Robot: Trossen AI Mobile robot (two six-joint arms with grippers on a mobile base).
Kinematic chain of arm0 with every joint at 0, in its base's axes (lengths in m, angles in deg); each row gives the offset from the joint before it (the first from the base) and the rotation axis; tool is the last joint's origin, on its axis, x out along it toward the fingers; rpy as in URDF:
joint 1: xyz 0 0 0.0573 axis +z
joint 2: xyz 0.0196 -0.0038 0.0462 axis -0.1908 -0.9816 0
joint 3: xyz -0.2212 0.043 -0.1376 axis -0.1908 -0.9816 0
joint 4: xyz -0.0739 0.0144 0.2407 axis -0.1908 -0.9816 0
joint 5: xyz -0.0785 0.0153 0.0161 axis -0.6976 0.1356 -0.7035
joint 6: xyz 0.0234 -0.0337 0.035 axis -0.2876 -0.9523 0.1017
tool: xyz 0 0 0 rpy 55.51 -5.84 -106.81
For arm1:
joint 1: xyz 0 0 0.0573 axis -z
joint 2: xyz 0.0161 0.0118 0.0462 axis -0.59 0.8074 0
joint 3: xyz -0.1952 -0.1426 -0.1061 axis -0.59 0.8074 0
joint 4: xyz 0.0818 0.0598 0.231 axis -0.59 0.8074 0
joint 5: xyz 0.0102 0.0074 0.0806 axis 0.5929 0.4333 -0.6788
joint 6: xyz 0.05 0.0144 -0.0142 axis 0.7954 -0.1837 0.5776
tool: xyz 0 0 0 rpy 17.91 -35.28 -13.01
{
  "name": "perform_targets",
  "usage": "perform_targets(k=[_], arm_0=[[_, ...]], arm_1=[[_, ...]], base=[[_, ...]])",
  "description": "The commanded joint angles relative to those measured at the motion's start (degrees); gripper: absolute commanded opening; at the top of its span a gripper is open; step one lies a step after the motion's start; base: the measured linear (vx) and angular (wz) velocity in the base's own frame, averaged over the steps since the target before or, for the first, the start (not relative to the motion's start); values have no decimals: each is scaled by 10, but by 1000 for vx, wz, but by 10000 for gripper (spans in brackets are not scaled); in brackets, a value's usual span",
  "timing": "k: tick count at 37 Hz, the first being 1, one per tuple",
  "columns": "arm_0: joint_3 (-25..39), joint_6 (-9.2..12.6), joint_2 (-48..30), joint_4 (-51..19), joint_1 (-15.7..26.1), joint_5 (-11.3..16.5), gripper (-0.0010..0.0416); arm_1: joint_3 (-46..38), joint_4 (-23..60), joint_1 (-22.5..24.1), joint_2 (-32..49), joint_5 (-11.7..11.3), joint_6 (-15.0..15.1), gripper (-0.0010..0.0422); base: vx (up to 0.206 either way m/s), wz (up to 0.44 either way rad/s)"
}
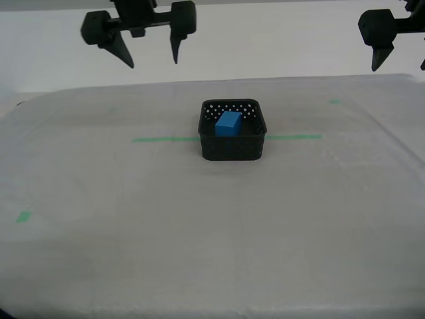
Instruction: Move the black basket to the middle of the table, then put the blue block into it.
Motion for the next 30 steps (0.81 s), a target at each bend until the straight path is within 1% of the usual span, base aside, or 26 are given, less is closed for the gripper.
perform_targets(k=[1, 3, 6, 8, 10, 15, 21, 27, 30], arm_0=[[0, 0, 0, 0, 0, -2, 399], [0, 0, 0, 0, 0, -2, 398], [0, 0, 0, 0, 0, -2, 399], [0, 0, 0, 0, 0, -2, 398], [0, 0, 0, 0, 0, -2, 399], [0, 0, 0, 0, 0, -2, 399], [0, 0, 0, 0, 0, -2, 398], [0, 0, 0, 0, 0, -2, 399], [0, 0, 0, 0, 0, -2, 398]], arm_1=[[36, 0, -13, -34, -19, 30, 401], [54, -3, -19, -51, -30, 39, 401], [80, -11, -28, -78, -49, 44, 401], [96, -22, -35, -92, -56, 49, 401], [116, -37, -42, -109, -56, 50, 401], [177, -92, -59, -149, -56, 63, 401], [233, -137, -81, -184, -53, 78, 401], [238, -147, -95, -189, -53, 117, 401], [235, -154, -99, -189, -52, 127, 401]], base=[[0, 0], [0, 0], [0, 0], [0, 0], [0, 0], [0, 0], [0, 0], [0, 0], [0, 0]])
